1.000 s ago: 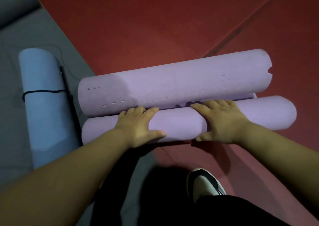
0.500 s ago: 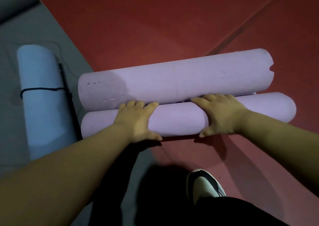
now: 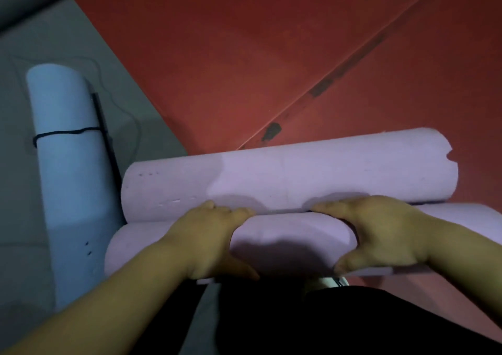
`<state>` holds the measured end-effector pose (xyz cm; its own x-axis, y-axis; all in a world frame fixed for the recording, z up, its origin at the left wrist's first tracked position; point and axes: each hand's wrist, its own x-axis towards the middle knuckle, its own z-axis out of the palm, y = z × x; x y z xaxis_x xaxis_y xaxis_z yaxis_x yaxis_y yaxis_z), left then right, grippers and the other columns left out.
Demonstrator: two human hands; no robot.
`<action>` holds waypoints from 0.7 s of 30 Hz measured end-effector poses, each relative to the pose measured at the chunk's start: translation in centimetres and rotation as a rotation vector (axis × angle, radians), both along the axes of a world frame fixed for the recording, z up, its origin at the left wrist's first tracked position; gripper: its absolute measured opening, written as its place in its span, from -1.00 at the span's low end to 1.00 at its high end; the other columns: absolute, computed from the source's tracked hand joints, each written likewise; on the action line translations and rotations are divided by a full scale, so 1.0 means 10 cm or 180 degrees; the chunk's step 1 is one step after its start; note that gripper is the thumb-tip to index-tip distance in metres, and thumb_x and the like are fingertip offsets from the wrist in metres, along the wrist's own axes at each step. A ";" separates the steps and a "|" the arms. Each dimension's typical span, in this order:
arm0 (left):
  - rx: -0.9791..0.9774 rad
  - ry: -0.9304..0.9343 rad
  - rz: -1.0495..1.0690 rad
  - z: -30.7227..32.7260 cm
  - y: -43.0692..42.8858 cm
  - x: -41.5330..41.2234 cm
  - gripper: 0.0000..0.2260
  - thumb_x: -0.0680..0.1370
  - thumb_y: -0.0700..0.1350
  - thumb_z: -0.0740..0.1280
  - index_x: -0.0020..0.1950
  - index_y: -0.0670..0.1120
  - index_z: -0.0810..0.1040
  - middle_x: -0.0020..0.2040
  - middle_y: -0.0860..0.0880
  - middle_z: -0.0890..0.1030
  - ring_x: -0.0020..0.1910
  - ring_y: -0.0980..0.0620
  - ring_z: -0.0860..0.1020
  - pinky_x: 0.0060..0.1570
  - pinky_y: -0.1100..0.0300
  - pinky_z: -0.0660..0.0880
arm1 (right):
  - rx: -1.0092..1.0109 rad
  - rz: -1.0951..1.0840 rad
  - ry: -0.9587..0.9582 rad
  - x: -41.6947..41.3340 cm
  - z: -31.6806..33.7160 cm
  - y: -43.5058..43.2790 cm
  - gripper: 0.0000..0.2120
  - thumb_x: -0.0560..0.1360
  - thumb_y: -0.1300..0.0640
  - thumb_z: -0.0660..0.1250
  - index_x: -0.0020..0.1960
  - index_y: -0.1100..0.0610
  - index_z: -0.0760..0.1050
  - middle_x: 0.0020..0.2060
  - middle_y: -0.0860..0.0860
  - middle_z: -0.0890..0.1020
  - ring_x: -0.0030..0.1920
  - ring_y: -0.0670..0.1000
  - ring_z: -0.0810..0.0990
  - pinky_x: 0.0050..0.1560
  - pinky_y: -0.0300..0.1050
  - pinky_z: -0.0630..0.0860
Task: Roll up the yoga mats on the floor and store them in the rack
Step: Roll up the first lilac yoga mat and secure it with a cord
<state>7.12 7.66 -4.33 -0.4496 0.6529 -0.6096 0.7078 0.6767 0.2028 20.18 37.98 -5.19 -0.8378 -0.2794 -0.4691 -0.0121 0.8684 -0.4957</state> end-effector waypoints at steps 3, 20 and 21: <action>0.0099 -0.0250 0.0104 0.08 -0.03 0.11 -0.19 0.14 0.57 0.37 0.32 0.32 0.33 0.11 0.17 0.62 0.08 -0.02 0.49 0.04 0.06 0.47 | -0.0199 0.0054 -0.0319 0.07 0.10 0.01 -0.09 0.21 -0.48 0.47 0.46 -0.45 0.16 0.31 -0.44 0.46 0.29 -0.29 0.46 0.35 -0.17 0.40; 0.0272 0.0376 0.0470 -0.50 -0.07 0.08 -0.07 0.39 0.63 -0.23 0.63 0.17 0.11 0.25 0.02 0.37 0.31 -0.08 0.33 0.39 0.00 0.27 | 0.0502 -0.0479 0.0489 -0.04 -0.44 -0.07 -0.26 0.51 -0.54 -0.03 0.57 -0.20 0.23 0.15 -0.12 0.49 0.26 0.02 0.46 0.30 0.00 0.38; 0.0367 0.0489 0.0497 -0.55 -0.06 0.04 -0.11 0.43 0.59 -0.19 0.64 0.14 0.13 0.26 0.00 0.38 0.33 -0.09 0.33 0.41 -0.01 0.26 | 0.0537 -0.0508 0.0512 -0.10 -0.45 -0.06 -0.26 0.50 -0.53 -0.03 0.56 -0.20 0.24 0.16 -0.11 0.48 0.25 0.03 0.44 0.28 0.00 0.35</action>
<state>7.55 7.09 -9.80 -0.6322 0.6294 -0.4518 0.6249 0.7590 0.1830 19.21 37.43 -9.65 -0.9324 -0.0671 -0.3552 0.0648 0.9357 -0.3468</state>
